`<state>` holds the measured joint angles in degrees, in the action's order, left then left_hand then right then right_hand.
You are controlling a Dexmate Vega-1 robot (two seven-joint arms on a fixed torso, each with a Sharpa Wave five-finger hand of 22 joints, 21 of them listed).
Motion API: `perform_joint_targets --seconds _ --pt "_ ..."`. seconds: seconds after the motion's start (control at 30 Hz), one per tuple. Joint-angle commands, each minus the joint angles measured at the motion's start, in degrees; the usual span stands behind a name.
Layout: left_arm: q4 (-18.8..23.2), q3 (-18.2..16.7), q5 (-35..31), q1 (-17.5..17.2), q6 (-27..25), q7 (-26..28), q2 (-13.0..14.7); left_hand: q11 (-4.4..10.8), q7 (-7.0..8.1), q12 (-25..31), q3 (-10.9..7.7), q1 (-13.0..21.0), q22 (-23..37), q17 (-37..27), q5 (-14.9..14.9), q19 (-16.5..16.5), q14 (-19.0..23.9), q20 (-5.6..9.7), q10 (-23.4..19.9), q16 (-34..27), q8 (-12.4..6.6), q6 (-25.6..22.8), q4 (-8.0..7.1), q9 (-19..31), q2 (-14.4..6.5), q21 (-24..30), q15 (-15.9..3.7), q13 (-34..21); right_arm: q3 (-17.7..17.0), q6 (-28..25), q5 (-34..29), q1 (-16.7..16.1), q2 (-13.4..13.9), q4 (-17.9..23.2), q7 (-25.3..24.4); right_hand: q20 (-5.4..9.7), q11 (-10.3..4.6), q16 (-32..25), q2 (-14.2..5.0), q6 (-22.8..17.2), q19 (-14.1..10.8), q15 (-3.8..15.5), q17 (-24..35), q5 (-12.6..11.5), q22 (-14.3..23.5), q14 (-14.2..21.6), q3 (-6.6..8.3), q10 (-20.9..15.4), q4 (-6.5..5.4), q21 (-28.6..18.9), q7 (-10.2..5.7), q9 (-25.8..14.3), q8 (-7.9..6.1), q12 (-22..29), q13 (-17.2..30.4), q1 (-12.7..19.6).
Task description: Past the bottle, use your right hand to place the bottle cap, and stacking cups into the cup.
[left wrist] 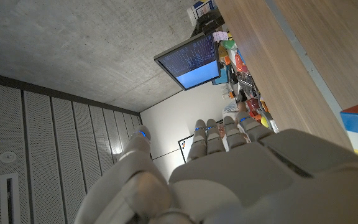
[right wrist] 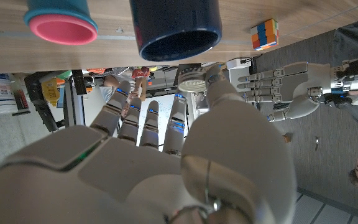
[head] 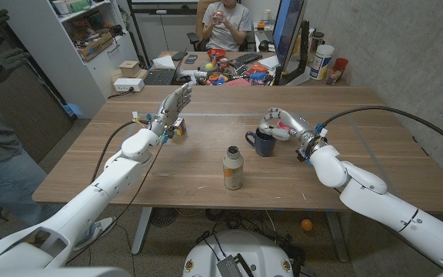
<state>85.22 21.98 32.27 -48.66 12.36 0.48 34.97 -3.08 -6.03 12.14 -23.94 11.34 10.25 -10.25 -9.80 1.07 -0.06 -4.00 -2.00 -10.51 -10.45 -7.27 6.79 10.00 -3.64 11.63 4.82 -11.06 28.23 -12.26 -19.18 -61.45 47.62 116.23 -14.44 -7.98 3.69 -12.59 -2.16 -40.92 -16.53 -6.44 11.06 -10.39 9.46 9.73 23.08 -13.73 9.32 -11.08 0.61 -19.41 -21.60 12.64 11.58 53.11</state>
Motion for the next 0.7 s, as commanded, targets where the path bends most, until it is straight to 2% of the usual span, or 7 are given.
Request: perform_joint_targets --seconds 0.03,0.2,0.3,0.47,0.57,0.63,0.7 --pt "2.01 -0.26 -0.38 -1.14 -0.96 0.97 0.78 -0.21 -0.13 -0.07 -0.04 -0.05 0.21 -0.23 -0.30 0.11 0.24 -0.50 -0.06 -0.29 -0.34 -0.38 0.40 0.28 -0.47 -0.08 0.42 -0.26 0.71 -0.89 2.09 -0.84 -0.31 -1.51 -0.74 0.02 0.11 0.08 -0.53 -4.75 -0.15 0.37 0.32 -0.38 0.32 0.30 0.21 -0.41 -0.30 0.10 -4.55 -2.50 -3.03 -0.07 0.19 0.05" --pt "2.41 -0.24 -0.47 -1.33 -1.33 1.10 0.99 -0.43 -0.12 -0.09 -0.04 -0.05 0.21 -0.23 -0.30 0.12 0.26 -0.52 -0.02 -0.30 -0.33 -0.36 0.40 0.29 -0.47 -0.08 0.47 -0.26 0.93 -0.99 2.74 -1.10 -0.16 -1.69 -0.96 -0.07 -0.08 0.16 -0.47 -3.11 -0.15 0.31 0.38 -0.35 0.33 0.22 0.26 -0.11 -0.32 0.09 -4.70 -2.34 -2.20 -0.30 0.21 0.09" --pt "2.62 -0.21 -0.40 -1.40 -1.51 1.09 1.01 -0.55 -0.09 -0.08 -0.04 -0.05 0.21 -0.23 -0.30 0.13 0.24 -0.56 -0.04 -0.29 -0.34 -0.40 0.40 0.29 -0.48 -0.08 0.45 -0.26 0.93 -1.11 3.12 -1.22 0.06 -1.58 -0.96 -0.29 0.27 0.31 -0.38 0.03 -0.11 -0.02 0.48 -0.31 0.33 -0.02 0.35 0.52 -0.39 0.10 -5.06 -1.92 -0.50 -0.63 0.24 0.05" --pt "3.25 -0.16 -0.43 -1.49 -2.14 1.16 1.30 -0.48 -0.06 -0.07 -0.05 -0.05 0.21 -0.23 -0.31 0.09 0.26 -0.60 -0.06 -0.30 -0.33 -0.39 0.40 0.29 -0.50 -0.06 0.47 -0.26 0.92 -0.82 3.26 -1.38 0.34 -1.57 -1.54 -0.89 0.41 0.53 0.11 4.60 0.17 -0.50 0.49 -0.26 0.34 -0.29 0.51 1.39 -0.21 0.17 -7.70 -1.27 2.10 -0.97 0.28 0.22" --pt "3.49 -0.15 -0.52 -1.53 -2.25 1.24 1.38 -0.34 -0.17 -0.05 -0.06 -0.04 0.21 -0.23 -0.31 0.08 0.26 -0.59 -0.10 -0.30 -0.36 -0.47 0.39 0.29 -0.53 -0.06 0.45 -0.26 0.90 -0.52 3.42 -1.39 0.46 -1.58 -1.74 -1.23 0.40 0.63 0.47 7.08 0.42 -0.68 0.49 -0.25 0.35 -0.44 0.58 1.89 -0.09 0.22 -7.75 -0.85 3.56 -1.09 0.30 0.44" --pt "3.60 -0.13 -0.61 -1.52 -2.32 1.26 1.45 -0.27 -0.18 -0.06 -0.07 -0.04 0.21 -0.23 -0.31 0.07 0.26 -0.57 -0.07 -0.30 -0.37 -0.50 0.39 0.29 -0.54 -0.06 0.47 -0.26 0.91 -0.25 3.49 -1.38 0.58 -1.60 -1.77 -1.38 0.56 0.67 0.66 9.95 0.55 -0.70 0.56 -0.22 0.35 -0.65 0.52 2.31 -0.24 0.21 -7.66 -0.36 5.23 -1.16 0.32 0.33" --pt "3.67 -0.13 -0.57 -1.54 -2.37 1.25 1.46 -0.17 -0.16 -0.08 -0.07 -0.04 0.21 -0.23 -0.32 0.07 0.27 -0.57 -0.04 -0.30 -0.36 -0.50 0.39 0.29 -0.56 -0.05 0.48 -0.26 0.93 -0.05 3.45 -1.36 0.64 -1.60 -1.94 -1.50 0.46 0.70 0.94 11.09 0.61 -0.90 0.56 -0.20 0.36 -0.69 0.45 2.64 -0.26 0.21 -7.80 -0.11 5.95 -1.23 0.33 0.23"
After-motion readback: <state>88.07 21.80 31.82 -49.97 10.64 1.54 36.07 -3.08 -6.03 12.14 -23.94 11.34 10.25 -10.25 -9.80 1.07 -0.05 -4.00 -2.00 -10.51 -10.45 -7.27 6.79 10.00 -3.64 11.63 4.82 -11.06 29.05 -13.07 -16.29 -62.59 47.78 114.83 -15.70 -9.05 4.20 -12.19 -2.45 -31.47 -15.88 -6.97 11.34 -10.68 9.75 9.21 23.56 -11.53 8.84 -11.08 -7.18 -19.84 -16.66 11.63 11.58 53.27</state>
